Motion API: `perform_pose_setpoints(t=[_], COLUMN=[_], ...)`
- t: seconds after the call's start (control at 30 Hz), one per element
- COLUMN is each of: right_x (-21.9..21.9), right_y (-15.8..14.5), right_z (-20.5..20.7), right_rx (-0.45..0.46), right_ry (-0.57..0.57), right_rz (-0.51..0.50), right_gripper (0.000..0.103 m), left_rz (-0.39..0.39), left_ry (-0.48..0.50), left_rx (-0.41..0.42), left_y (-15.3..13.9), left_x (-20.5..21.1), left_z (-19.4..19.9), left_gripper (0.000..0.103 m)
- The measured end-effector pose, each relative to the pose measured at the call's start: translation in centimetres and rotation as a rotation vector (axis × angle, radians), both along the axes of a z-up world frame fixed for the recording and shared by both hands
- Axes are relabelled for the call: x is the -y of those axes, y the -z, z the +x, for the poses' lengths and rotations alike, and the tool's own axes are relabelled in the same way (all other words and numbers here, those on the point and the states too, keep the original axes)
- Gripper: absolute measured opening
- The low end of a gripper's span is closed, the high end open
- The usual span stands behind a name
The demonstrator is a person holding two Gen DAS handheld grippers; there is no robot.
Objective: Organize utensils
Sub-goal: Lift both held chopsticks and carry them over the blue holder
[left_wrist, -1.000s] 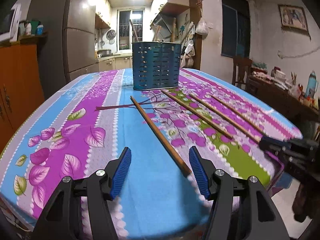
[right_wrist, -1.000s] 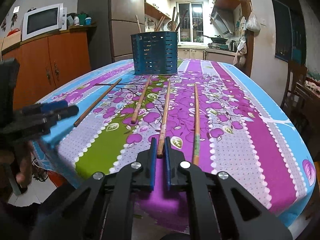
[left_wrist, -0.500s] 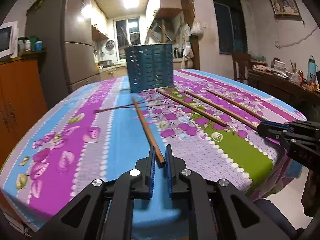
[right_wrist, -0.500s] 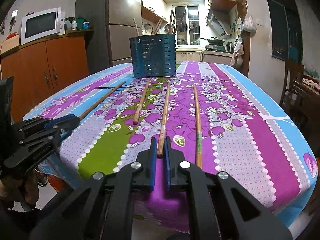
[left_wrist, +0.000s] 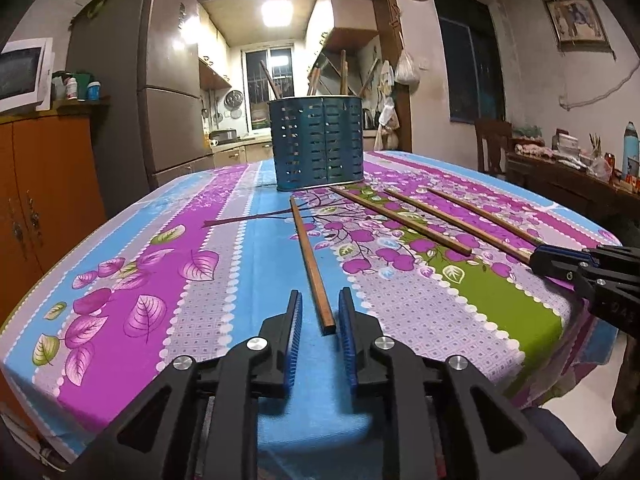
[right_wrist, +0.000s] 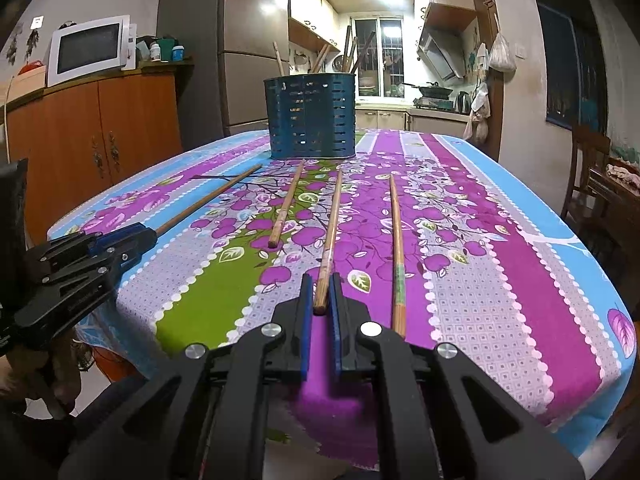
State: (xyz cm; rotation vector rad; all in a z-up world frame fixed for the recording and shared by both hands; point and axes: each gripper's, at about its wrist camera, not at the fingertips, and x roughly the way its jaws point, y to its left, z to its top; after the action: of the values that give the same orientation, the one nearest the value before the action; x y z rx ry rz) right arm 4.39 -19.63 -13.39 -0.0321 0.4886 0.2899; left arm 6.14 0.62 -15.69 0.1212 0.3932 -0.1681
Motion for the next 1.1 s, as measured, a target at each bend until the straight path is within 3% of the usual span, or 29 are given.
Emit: perform_pose_setpoints(t=[0.13, 0.23, 0.5, 0.63, 0.87, 1.1], right_x=[-0.1, -0.1, 0.3, 0.4, 0.7, 0.7], right_y=[-0.1, -0.2, -0.4, -2.0, -7.6, -13.4], right_z=[0.1, 0.2, -0.4, -0.9, -1.3, 0.3], right_rx=[0.0, 0.003, 0.039, 0.083, 0.2, 0.294], right_ry=[0.001, 0.006, 0.035, 0.038, 0.022, -0.021], right_rz=[-0.007, 0.002, 0.041, 0.023, -0.011, -0.04], right_gripper=[0.006, 0.006, 0.005, 0.005, 0.005, 0.005], left_rz=[0.012, 0.023, 0.027, 0.019, -0.007, -0.018], left_ry=[0.0, 0.007, 0.006, 0.01, 0.029, 0.065], left_rx=[0.018, 0.024, 0.031, 0.088, 0.221, 0.289], left_y=[0.2, 0.2, -0.4, -2.7, -8.9, -14.6], left_x=[0.2, 0.5, 0.6, 0.3, 0.0, 0.3], left_z=[-0.2, -0.5, -1.1, -2.2, -3.5, -1.8], left_gripper=[0.021, 0.01, 0.008, 0.007, 0.007, 0.007])
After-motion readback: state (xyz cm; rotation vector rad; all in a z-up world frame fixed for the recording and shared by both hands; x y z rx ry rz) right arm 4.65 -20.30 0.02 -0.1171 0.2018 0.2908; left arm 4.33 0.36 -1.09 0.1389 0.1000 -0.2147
